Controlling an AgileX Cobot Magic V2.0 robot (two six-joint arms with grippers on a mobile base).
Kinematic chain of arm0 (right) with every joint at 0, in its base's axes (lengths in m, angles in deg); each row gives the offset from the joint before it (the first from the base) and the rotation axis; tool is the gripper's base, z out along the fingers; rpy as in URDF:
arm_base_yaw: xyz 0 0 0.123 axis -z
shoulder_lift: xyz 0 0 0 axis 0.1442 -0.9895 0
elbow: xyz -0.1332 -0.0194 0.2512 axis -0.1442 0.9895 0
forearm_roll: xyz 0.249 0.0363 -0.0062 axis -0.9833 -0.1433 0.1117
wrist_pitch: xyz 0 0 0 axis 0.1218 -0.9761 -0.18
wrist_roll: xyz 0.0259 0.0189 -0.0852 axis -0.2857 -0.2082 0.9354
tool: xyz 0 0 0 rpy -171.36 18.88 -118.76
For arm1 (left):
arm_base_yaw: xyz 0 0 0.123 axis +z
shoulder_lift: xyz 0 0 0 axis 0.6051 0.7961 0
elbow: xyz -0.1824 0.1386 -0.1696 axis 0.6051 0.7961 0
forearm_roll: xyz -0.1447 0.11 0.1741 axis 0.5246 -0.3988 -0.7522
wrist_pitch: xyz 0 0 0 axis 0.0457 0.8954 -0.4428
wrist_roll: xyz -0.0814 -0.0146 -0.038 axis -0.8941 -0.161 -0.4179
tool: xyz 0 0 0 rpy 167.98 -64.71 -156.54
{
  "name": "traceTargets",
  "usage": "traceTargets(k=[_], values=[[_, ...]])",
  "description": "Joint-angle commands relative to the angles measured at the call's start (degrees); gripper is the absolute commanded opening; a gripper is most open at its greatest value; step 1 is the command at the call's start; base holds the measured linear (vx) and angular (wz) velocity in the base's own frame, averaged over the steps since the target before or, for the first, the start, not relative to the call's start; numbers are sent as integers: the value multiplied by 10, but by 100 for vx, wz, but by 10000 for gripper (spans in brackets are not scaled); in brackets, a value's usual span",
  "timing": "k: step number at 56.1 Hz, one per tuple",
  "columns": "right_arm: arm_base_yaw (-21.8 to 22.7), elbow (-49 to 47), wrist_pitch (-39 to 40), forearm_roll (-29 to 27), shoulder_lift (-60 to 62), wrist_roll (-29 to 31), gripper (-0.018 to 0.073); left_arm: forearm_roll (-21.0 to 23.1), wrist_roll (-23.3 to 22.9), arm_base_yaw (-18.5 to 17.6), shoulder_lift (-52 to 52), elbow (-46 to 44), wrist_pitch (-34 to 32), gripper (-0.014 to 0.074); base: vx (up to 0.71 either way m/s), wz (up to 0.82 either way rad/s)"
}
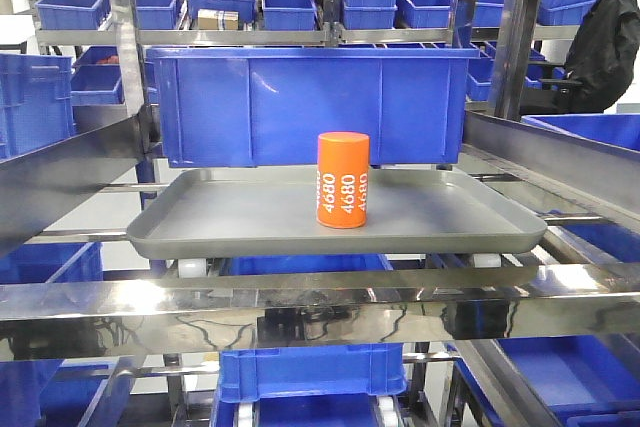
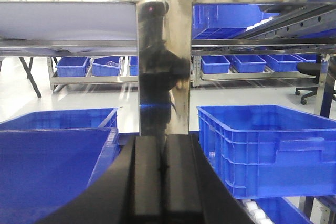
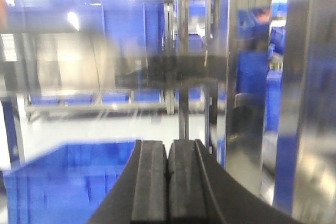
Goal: Grab orange capacitor from left shelf to right conveyor
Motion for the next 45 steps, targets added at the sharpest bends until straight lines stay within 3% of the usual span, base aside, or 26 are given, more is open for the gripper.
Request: traceTargets(k=[1, 17, 23, 32, 45], values=[[3, -98, -41, 4, -39, 9, -8, 3, 0, -3, -7, 19, -47, -6, 0, 0], [3, -318, -254, -32, -187, 36, -2, 3, 0, -3, -7, 19, -47, -6, 0, 0], [3, -375, -310, -49, -247, 59, 44, 3, 0, -3, -7, 19, -47, -6, 0, 0], [3, -418, -307, -106, -314, 103, 261, 3, 0, -3, -7, 19, -47, -6, 0, 0], [3, -450, -270, -240, -390, 237, 602, 3, 0, -3, -7, 19, -47, -6, 0, 0]])
